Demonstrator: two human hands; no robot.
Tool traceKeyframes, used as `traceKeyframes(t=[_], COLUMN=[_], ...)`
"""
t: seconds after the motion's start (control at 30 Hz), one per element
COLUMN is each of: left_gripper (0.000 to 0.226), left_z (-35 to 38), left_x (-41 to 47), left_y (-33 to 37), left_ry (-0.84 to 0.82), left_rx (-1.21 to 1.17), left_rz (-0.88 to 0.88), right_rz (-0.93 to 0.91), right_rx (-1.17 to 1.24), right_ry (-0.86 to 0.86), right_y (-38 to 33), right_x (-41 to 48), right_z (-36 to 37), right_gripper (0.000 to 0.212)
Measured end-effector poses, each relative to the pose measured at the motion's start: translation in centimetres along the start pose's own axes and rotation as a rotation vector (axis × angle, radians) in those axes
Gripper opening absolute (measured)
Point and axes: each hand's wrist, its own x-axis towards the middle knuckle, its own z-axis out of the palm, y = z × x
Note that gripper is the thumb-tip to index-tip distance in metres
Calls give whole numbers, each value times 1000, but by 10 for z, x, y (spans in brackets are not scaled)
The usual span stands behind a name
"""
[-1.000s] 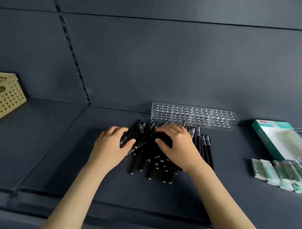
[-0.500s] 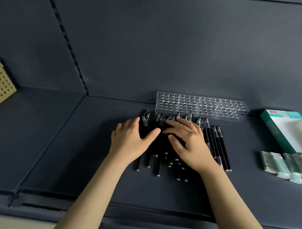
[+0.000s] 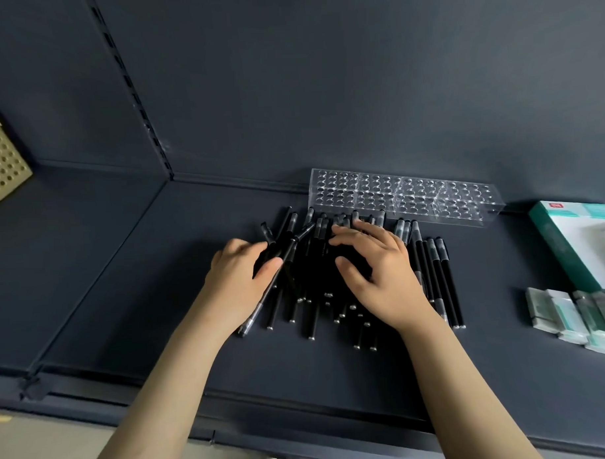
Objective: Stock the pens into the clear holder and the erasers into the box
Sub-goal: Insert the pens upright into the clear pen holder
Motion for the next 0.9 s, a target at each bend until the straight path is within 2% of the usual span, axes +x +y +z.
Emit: traceKeyframes(t=[0.13, 0.33, 0.4, 0.7, 0.9], left_gripper=[46, 11, 5, 12, 27], left_z=[1, 7, 8, 14, 15], left_x=[1, -3, -6, -29, -31], left_y=[1, 6, 5, -13, -12], left_ry=[79, 221, 265, 332, 314], left_rx=[-67, -135, -147, -92, -85], left_rz=[25, 57, 56, 102, 101], right_rz=[-4, -7, -3, 4, 10], right_rx=[-1, -11, -11, -16, -15], right_ry=[5, 15, 17, 31, 38], right_y=[0, 1, 1, 0, 0], right_x=[1, 2, 2, 3, 3], right_z=[1, 1, 2, 3, 4], right_gripper=[34, 33, 32, 36, 34])
